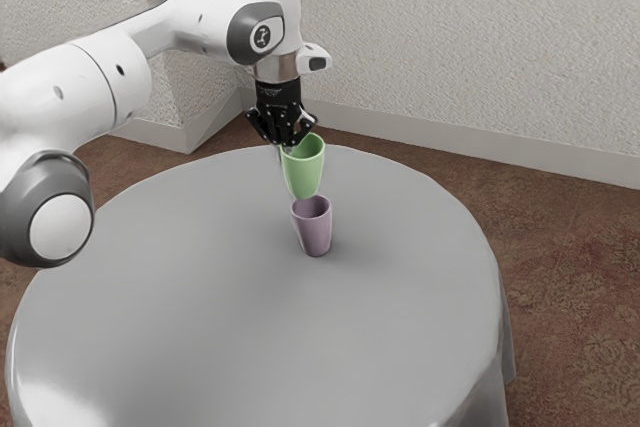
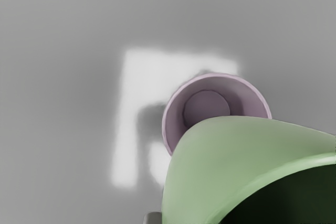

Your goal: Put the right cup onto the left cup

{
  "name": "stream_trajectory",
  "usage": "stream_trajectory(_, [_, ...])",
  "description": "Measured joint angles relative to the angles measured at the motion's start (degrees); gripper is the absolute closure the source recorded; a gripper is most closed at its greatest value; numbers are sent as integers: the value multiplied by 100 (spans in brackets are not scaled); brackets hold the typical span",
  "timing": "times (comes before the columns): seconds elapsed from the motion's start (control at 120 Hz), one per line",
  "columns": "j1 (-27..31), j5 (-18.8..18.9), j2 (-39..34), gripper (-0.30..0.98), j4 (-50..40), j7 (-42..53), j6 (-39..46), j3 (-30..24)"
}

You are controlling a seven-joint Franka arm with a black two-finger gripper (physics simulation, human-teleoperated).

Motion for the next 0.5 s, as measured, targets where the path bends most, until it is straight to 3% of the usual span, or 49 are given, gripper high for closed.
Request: stream_trajectory(0.5, [39, 30, 407, 79, 399, 206, -46, -1])
